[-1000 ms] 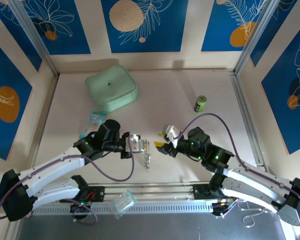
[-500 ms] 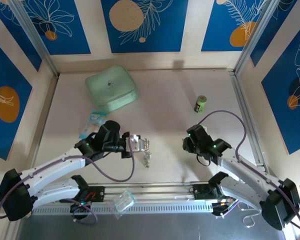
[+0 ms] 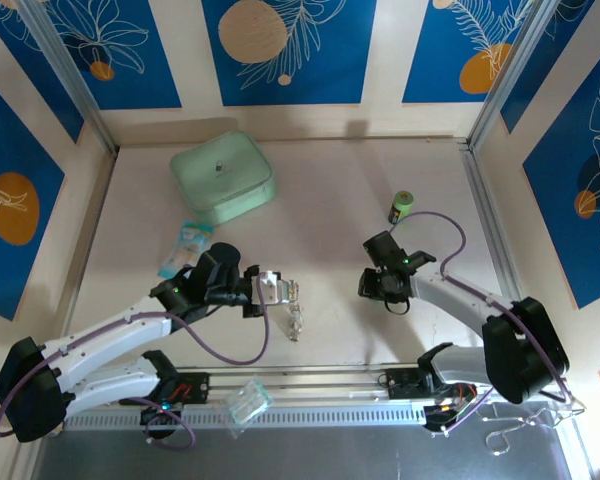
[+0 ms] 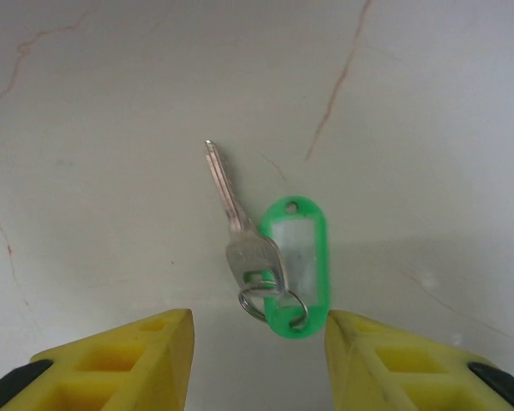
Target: Put the keys on the keyring
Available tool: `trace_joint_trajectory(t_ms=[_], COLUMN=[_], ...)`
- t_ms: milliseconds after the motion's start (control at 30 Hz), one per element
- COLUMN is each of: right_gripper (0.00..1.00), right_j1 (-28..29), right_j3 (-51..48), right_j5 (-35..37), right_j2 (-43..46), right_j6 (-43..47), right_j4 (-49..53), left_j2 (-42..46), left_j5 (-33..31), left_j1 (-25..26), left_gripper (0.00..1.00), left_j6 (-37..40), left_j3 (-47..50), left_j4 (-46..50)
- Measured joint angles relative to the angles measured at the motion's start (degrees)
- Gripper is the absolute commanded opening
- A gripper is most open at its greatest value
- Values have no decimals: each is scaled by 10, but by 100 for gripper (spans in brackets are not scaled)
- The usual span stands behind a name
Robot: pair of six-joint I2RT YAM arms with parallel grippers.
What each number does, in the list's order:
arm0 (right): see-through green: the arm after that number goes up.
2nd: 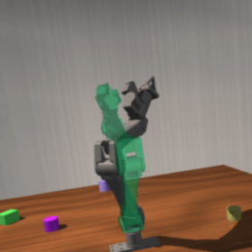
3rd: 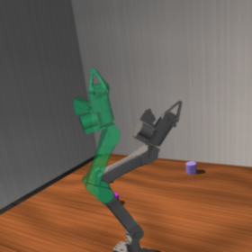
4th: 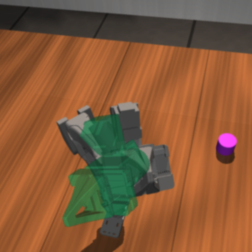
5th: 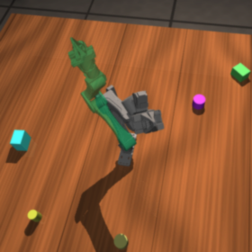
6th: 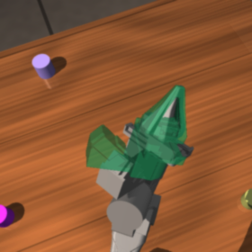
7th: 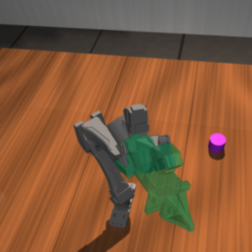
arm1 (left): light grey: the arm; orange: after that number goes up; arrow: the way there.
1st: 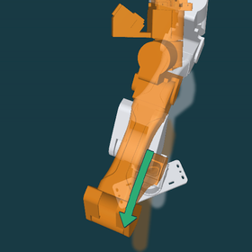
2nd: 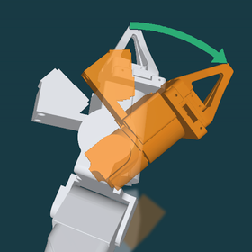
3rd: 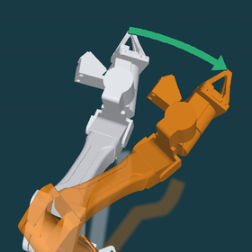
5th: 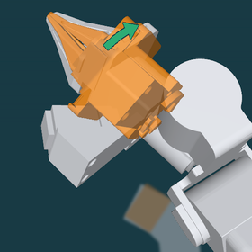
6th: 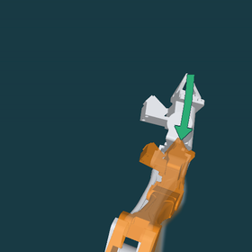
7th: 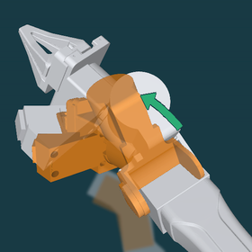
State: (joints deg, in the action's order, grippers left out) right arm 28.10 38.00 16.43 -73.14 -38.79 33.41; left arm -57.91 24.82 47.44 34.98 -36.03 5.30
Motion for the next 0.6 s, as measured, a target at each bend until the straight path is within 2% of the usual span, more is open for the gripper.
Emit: trace_joint_trajectory(t_ms=[600], right_gripper=[20], right_j1=[2], right_j3=[37], right_j5=[-2], right_j2=[-73], right_j6=[41], right_j4=[-17], left_j2=[0], left_j5=[0], left_j1=[0], left_gripper=[0], left_j6=[0], left_j3=[2], left_j4=[-2])
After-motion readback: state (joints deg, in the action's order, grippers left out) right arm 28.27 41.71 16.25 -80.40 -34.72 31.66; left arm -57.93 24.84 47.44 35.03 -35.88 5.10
